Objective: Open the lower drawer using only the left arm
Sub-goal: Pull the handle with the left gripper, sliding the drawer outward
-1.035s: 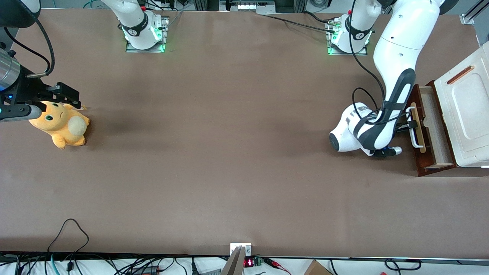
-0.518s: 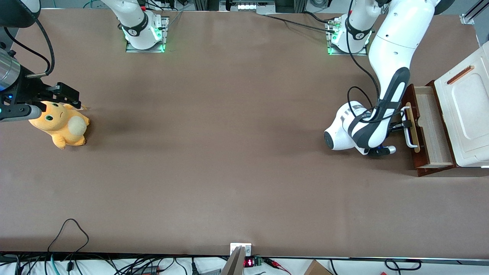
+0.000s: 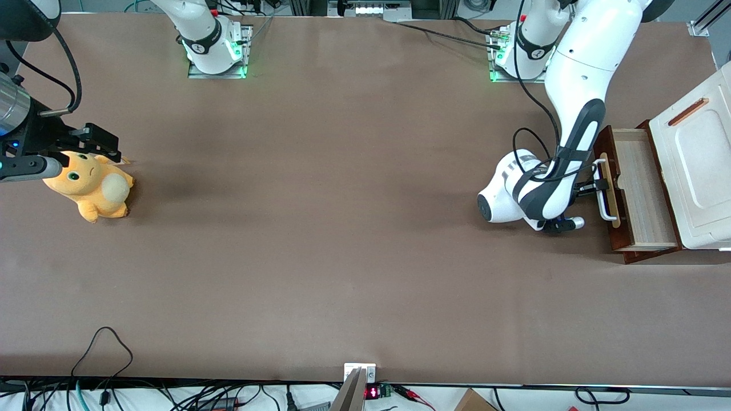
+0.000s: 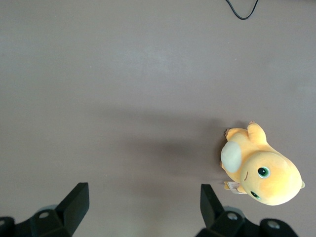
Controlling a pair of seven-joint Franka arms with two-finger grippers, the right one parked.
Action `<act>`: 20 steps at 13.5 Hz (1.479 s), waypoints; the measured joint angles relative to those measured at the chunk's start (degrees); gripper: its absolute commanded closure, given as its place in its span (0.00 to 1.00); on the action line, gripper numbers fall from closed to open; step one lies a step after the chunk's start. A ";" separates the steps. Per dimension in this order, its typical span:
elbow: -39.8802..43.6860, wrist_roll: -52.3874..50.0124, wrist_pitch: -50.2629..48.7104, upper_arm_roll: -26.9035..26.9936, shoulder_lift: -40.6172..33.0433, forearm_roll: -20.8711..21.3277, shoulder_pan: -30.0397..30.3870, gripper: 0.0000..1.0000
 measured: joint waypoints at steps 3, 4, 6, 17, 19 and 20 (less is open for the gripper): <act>0.29 -0.17 -0.01 0.14 0.00 -0.59 -0.39 0.83; 0.51 -0.29 -0.12 0.25 0.00 -1.03 -0.72 0.83; 1.01 -0.49 -0.42 0.52 0.00 -1.97 -1.51 0.83; 1.21 -0.84 -1.15 1.34 0.05 -3.38 -3.84 0.83; 1.21 -1.08 -1.41 1.34 0.06 -3.59 -4.37 0.83; 1.21 -1.13 -1.50 1.33 0.07 -3.68 -4.54 0.80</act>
